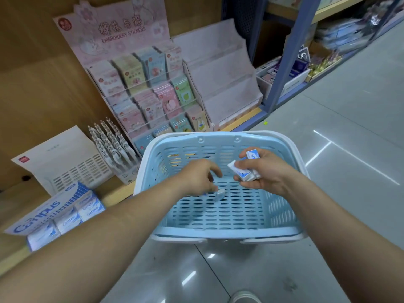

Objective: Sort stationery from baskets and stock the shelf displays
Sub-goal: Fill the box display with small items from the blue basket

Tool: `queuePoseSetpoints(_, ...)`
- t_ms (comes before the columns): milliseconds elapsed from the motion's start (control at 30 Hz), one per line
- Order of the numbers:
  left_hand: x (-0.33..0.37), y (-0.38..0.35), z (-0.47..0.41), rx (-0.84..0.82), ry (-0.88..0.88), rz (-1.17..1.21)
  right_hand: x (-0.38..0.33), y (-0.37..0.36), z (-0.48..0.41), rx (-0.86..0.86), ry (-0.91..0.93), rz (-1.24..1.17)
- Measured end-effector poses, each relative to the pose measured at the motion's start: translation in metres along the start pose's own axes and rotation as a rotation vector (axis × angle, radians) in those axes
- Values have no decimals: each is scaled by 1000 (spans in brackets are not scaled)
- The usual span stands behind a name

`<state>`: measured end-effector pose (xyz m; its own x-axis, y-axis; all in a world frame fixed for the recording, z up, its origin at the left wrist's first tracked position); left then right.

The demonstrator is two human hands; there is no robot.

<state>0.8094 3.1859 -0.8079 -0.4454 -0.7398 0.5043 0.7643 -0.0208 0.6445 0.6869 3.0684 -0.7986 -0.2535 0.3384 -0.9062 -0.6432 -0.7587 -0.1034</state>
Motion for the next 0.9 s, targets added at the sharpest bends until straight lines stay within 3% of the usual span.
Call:
queuePoseSetpoints(133, 6, -40, -25, -41, -59, -437, 10, -2, -3, 70, 12, 62)
queuePoseSetpoints(233, 3, -48, -35, 18, -61, -480, 10, -1, -4, 64, 1, 22)
queuePoseSetpoints(333, -2, -29, -29, 47, -12, -281, 6, -1, -2, 34, -10, -77)
queuePoseSetpoints(500, -10, 43, 31, -95, -26, 248, -15, -30, 6, -30, -2, -317)
queuePoseSetpoints(667, -36, 92, 87, -31, 14, 609, -50, -102, 19, -275, 33, -325)
queuePoseSetpoints(733, -48, 106, 107, 39, 21, 740, -67, -133, 26, -415, 77, -278)
queuePoseSetpoints(900, -80, 140, 157, 408, 38, 963, -100, -201, 38, -669, 167, 43)
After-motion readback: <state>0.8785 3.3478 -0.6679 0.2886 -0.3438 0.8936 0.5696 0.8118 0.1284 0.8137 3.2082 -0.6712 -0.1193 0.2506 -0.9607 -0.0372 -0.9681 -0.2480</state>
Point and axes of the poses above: each hand's wrist, its own z-axis away from the middle knuckle, its own y-axis out of the back of the hand, x = y × z, the point moved 4 cm from there along -z, towards the middle knuckle, and after that the axes turned 13 degrees about y, right-handed, at the moved point
